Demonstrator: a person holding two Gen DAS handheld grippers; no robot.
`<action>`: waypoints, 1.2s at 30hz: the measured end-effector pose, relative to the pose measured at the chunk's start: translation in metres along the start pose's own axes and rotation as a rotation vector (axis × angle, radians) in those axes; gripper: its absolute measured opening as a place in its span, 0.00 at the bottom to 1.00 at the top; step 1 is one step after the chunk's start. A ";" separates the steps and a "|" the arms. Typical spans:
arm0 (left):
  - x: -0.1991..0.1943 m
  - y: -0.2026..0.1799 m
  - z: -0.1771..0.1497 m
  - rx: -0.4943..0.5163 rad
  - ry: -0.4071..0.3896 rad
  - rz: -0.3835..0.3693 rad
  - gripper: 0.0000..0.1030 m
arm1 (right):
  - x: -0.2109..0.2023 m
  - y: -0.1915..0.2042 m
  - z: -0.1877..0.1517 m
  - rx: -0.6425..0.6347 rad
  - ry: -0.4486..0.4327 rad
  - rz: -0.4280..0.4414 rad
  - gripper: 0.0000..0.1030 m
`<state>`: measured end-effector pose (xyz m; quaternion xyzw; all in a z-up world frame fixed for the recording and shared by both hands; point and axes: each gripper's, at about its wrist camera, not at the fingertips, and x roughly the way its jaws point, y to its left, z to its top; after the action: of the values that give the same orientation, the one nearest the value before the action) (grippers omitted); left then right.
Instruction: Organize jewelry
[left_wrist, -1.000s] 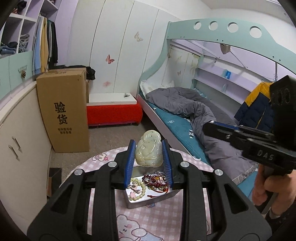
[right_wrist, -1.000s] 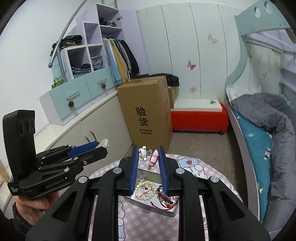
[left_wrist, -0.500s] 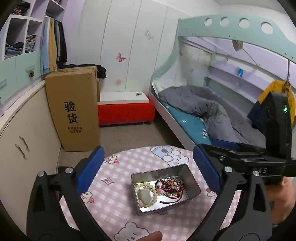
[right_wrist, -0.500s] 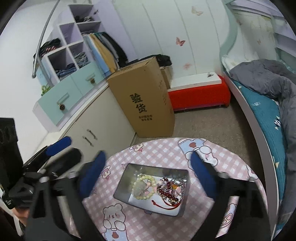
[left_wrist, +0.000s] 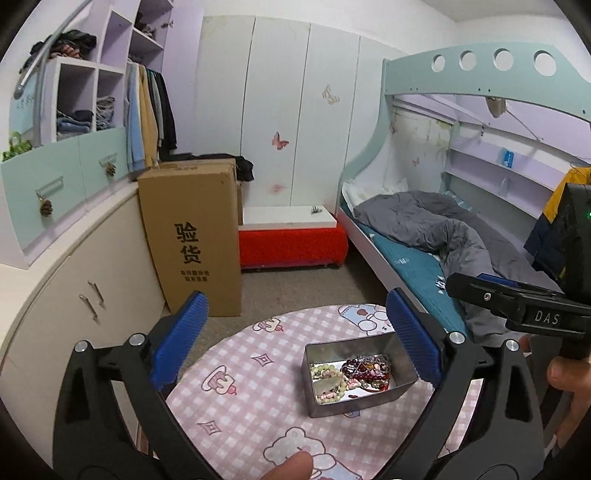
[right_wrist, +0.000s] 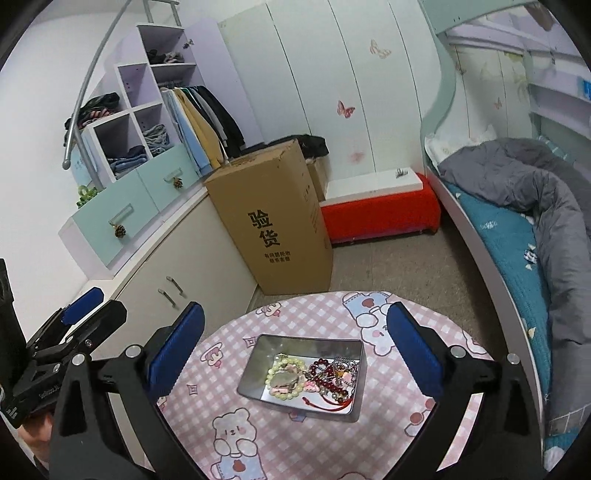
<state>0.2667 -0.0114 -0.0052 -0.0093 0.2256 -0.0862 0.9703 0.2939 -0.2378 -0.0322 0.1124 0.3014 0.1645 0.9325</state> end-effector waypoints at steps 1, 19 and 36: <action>-0.006 -0.001 0.000 0.003 -0.008 0.006 0.93 | -0.005 0.003 -0.001 -0.005 -0.008 -0.004 0.92; -0.141 -0.026 -0.040 0.015 -0.163 0.127 0.94 | -0.124 0.057 -0.065 -0.122 -0.185 -0.202 0.92; -0.240 -0.044 -0.082 0.032 -0.275 0.228 0.94 | -0.196 0.090 -0.134 -0.130 -0.314 -0.271 0.92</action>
<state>0.0114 -0.0119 0.0286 0.0202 0.0888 0.0229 0.9956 0.0420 -0.2133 -0.0075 0.0349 0.1533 0.0373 0.9869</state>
